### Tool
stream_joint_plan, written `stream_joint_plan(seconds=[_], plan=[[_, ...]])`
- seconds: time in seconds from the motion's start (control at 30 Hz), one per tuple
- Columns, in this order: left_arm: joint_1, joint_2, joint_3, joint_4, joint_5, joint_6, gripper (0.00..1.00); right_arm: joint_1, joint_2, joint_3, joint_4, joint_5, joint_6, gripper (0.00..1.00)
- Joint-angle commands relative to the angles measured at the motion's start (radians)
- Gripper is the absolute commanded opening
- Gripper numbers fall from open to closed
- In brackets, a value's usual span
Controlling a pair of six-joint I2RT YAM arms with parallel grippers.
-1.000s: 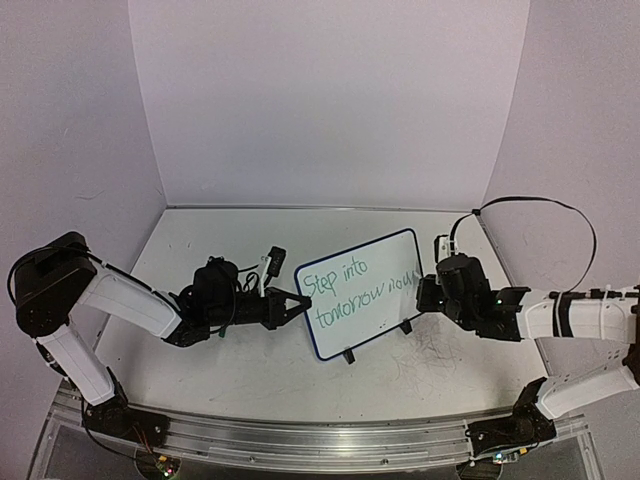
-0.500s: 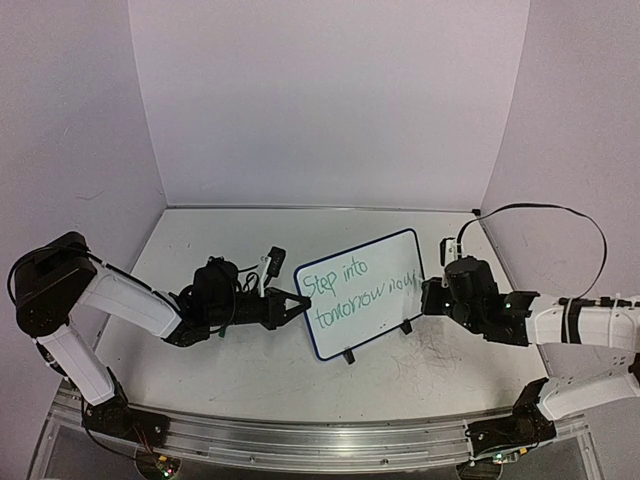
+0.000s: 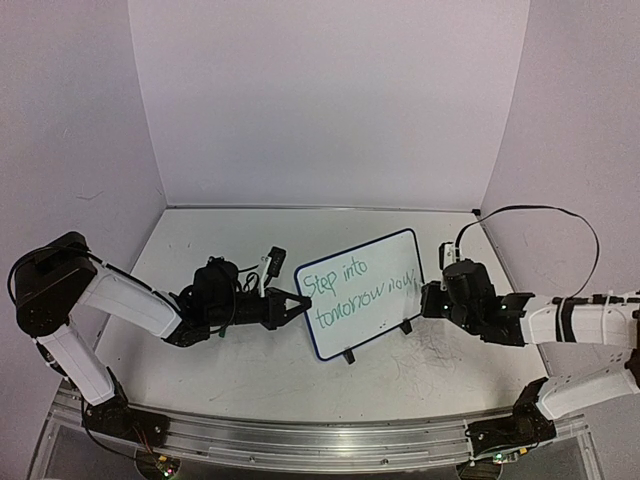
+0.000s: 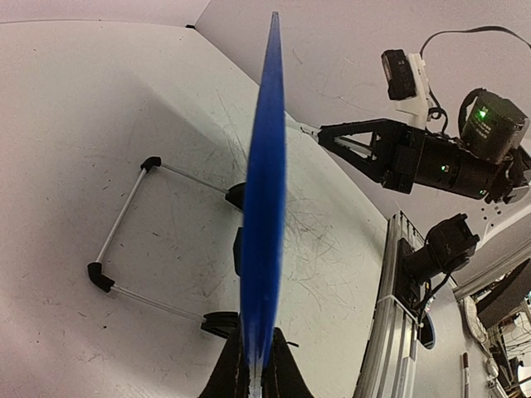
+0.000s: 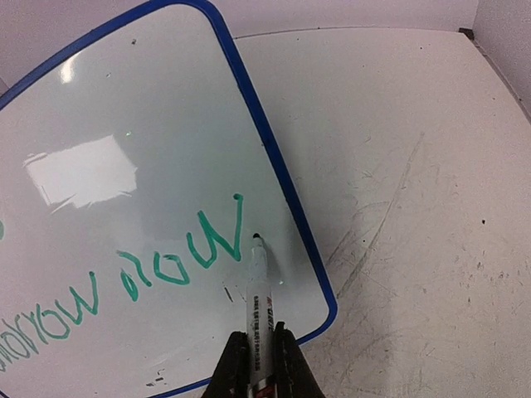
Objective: Write a sentence on the whiteboard
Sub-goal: Write a sentence on the whiteboard, then place the whiteboard at the center of the board.
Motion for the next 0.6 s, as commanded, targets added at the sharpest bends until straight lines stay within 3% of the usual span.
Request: stream_joint_plan(seconds=[0.0,0.27,0.43,0.57], plan=[[-0.003,0.010,0.003,-0.049,0.009,0.019,0.00,-0.006,0.029,0.024,0.062,-0.009,-0.009,0.00],[-0.003,0.008,0.007,-0.050,-0.003,0.017,0.04,-0.006,-0.167,0.059,-0.190,-0.008,0.035,0.00],[-0.002,-0.031,0.009,-0.051,-0.009,0.007,0.21,-0.006,-0.342,0.104,-0.305,0.011,-0.021,0.00],[-0.002,-0.102,-0.011,-0.068,-0.021,-0.008,0.37,-0.006,-0.364,0.141,-0.317,0.021,-0.066,0.00]])
